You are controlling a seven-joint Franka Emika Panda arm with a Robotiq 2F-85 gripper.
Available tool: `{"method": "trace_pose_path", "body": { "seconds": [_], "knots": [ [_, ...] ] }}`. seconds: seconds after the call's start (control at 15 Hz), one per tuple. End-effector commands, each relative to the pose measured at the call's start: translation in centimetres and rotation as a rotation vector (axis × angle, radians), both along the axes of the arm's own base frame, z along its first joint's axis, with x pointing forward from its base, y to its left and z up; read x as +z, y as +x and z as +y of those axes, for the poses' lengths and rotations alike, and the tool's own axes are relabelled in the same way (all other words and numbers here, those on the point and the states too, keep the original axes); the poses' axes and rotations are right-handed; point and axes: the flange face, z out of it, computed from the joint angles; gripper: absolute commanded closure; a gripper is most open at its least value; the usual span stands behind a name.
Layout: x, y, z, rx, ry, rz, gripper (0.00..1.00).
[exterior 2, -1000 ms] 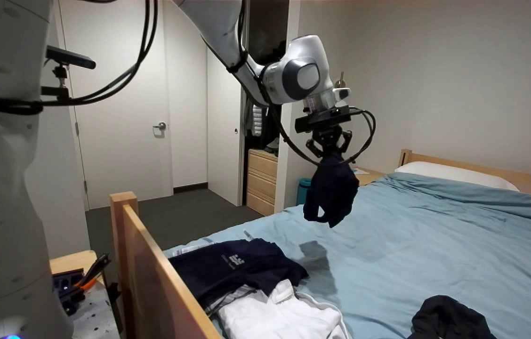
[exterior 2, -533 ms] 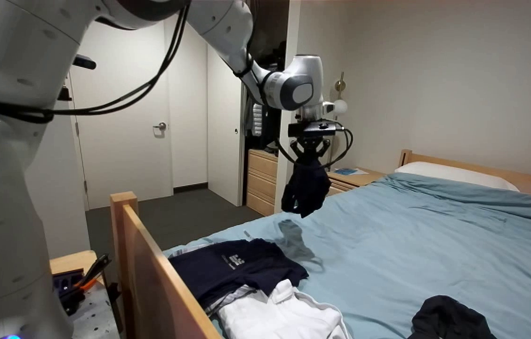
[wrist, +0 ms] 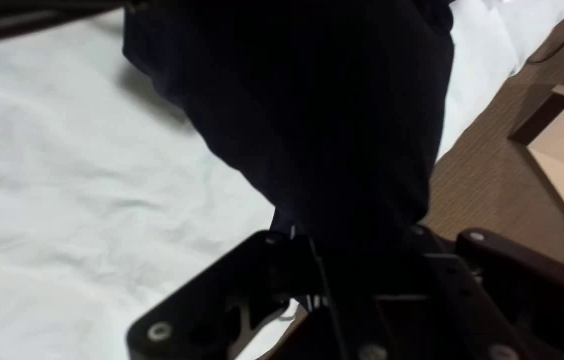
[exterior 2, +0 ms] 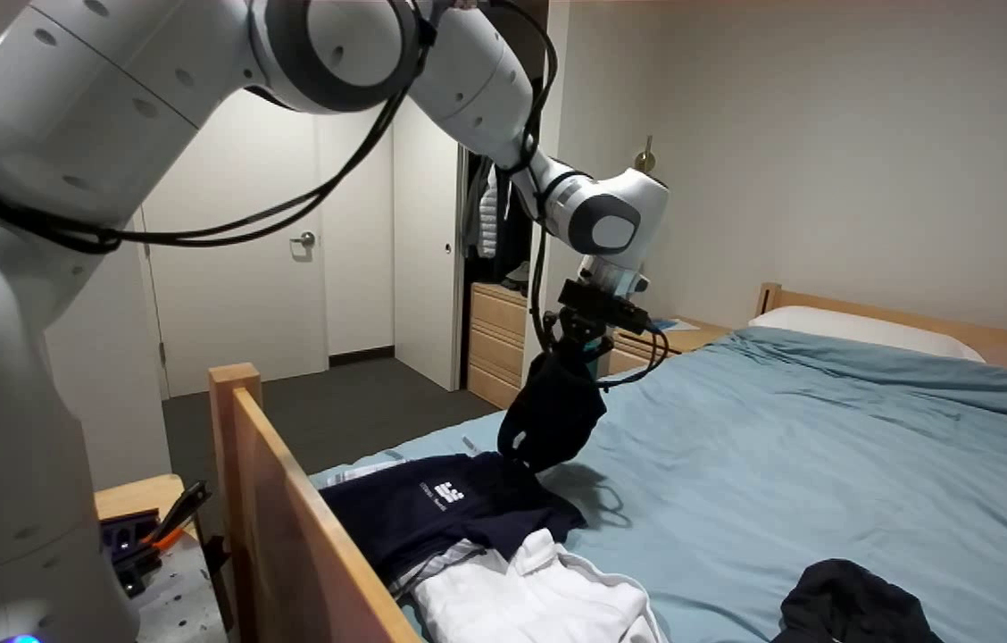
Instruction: Move the blue t-shirt to the left side of the bed
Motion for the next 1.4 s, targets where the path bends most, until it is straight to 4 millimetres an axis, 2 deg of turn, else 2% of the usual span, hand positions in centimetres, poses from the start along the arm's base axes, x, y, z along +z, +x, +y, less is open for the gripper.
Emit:
{"method": "trace_pose_path", "body": {
  "seconds": [0.0,0.13,0.4,0.73,1.2,1.33],
  "knots": [
    [-0.2,0.5,1.2,0.117,0.133,0.096,0.91],
    [-0.4,0.6,1.8,0.139,0.178,0.141,0.91],
    [-0.4,1.4,2.3,0.044,0.186,0.202,0.91],
    [-0.9,3.6,1.8,-0.218,0.071,0.156,0.91],
    [-1.1,4.8,2.7,-0.580,0.034,0.239,0.91],
    [-1.3,5.1,2.5,-0.659,-0.049,0.218,0.91]
  ]
}}
